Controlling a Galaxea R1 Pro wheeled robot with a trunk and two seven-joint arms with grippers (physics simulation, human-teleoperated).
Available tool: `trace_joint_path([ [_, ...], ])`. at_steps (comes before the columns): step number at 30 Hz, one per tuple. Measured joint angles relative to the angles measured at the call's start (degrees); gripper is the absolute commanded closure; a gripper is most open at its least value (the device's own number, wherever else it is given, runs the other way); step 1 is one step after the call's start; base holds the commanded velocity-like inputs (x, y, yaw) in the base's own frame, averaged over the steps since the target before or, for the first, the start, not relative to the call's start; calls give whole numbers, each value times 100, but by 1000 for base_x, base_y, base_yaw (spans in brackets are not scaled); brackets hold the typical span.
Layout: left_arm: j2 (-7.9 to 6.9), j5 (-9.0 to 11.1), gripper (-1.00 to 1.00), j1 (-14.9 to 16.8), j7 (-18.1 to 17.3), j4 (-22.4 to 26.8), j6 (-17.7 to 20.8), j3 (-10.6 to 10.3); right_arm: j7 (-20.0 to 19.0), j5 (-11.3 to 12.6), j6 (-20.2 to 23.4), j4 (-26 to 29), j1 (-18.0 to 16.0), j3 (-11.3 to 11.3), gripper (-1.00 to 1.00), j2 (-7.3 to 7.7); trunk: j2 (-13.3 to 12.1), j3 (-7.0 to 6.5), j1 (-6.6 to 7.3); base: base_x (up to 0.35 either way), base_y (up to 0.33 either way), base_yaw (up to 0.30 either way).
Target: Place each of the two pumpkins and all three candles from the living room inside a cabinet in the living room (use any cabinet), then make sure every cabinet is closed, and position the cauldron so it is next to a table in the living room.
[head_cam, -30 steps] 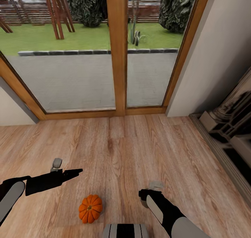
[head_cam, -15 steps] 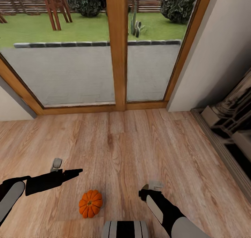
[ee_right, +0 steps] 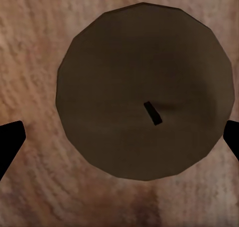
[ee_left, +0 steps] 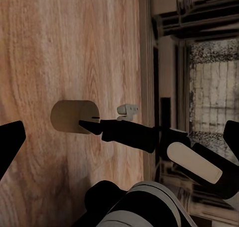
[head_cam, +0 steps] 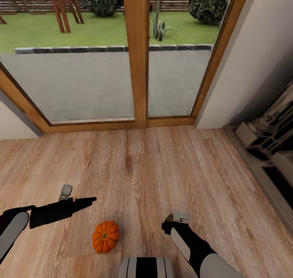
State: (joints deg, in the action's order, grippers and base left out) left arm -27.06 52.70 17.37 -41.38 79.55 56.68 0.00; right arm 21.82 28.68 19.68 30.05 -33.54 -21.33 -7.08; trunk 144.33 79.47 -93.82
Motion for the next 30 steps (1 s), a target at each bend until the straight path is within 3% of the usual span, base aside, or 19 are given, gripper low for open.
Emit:
trace_joint_path([
  [9,-1,17,-100,0,0,0,0,0,0,0,0,0,0,0,-100,13,0,0,0,0,0,0],
  [16,-4,64,-100,0,-38,17,7,0,2,-11,4,-1,0,2,-100,17,9,154,-18,0,0,0],
  [30,-1,74,-100,0,-53,62,9,0,1,1,-86,-6,0,0,-100,18,13,222,-26,0,0,0],
])
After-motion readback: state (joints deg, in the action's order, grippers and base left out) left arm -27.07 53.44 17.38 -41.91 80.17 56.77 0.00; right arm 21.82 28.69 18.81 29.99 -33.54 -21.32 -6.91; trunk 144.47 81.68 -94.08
